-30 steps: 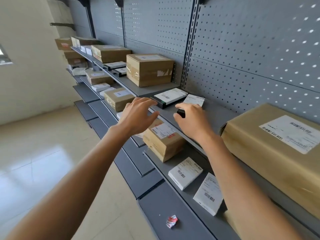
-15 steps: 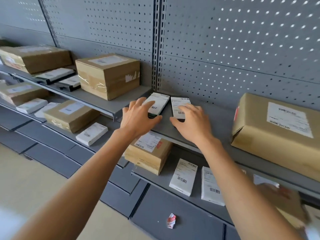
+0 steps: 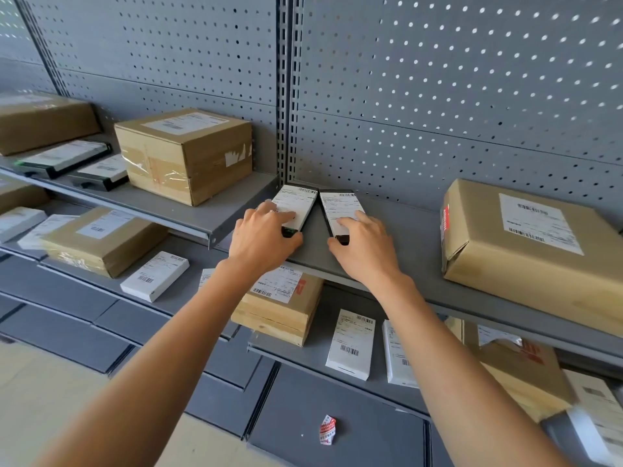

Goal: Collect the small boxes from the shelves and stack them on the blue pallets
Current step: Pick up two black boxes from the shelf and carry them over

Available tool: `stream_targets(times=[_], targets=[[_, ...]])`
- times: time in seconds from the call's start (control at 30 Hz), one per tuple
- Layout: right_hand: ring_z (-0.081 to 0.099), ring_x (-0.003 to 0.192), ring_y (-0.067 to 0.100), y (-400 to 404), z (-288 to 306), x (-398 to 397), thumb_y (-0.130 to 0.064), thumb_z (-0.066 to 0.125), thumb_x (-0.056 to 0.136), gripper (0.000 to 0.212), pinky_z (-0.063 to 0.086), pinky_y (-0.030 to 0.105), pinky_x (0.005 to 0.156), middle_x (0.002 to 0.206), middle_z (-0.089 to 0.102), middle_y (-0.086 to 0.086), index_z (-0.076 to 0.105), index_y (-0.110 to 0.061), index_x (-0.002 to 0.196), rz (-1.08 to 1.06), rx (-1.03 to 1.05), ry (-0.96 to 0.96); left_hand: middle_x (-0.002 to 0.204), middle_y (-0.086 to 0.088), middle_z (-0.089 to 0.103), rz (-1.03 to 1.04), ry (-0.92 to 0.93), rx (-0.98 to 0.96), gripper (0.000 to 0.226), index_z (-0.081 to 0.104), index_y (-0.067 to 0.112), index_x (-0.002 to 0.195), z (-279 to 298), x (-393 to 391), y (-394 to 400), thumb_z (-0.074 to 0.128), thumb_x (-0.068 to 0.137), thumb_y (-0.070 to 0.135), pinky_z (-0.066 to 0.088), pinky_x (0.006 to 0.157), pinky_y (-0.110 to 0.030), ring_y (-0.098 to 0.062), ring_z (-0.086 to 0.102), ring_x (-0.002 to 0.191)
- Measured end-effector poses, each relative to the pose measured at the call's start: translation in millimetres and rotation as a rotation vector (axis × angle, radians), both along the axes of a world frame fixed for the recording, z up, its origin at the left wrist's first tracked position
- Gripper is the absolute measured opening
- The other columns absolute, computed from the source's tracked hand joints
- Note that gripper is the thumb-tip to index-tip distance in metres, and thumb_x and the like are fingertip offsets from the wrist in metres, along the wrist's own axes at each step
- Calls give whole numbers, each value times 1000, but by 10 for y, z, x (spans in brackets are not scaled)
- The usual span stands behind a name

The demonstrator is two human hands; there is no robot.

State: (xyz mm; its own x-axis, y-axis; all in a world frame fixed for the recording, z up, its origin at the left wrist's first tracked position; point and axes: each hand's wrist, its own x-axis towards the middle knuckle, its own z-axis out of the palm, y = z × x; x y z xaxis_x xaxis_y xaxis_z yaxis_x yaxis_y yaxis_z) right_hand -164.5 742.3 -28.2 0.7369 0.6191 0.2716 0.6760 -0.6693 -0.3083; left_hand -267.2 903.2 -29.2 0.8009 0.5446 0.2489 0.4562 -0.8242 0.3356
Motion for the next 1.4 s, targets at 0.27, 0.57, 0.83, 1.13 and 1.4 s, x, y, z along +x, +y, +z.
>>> stream_targets(times=[0.27,0.57,0.83,1.13,1.4], targets=[[56,109,36,-63,-26,-21,-37,61,87,42,51,48,90,120,61,7,66,-21,125,-24,75,89,150,-2,46,3,-4,-22,55,56,31,141,-13,-59,28,62,89,49,45,101,-50,-32,41,135],[52,113,37,-169,46,-136,-32,61,85,37,49,47,93,120,63,7,72,-17,117,-47,182,48,152,0,45,-10,-78,-40,52,60,31,138,32,-215,49,63,87,42,47,96,-47,-30,39,135],[51,104,28,-313,310,-241,-32,61,87,36,50,39,86,110,63,-5,71,-19,120,-65,321,-104,153,-1,45,-81,-192,-10,50,60,30,138,284,-269,-37,58,90,40,44,101,-47,-31,38,133],[53,104,26,-1076,594,-194,-31,59,87,32,47,33,83,112,62,-8,72,-19,114,-171,393,-218,153,1,44,-193,-284,29,49,60,32,138,574,-98,-614,59,90,40,39,106,-46,-29,38,134],[53,116,28,-2361,662,-279,-28,63,88,40,48,40,99,128,63,-2,68,-17,126,-372,402,-255,152,0,46,-387,-301,32,48,61,30,137,652,180,-1727,61,90,38,37,107,-46,-32,40,131]])
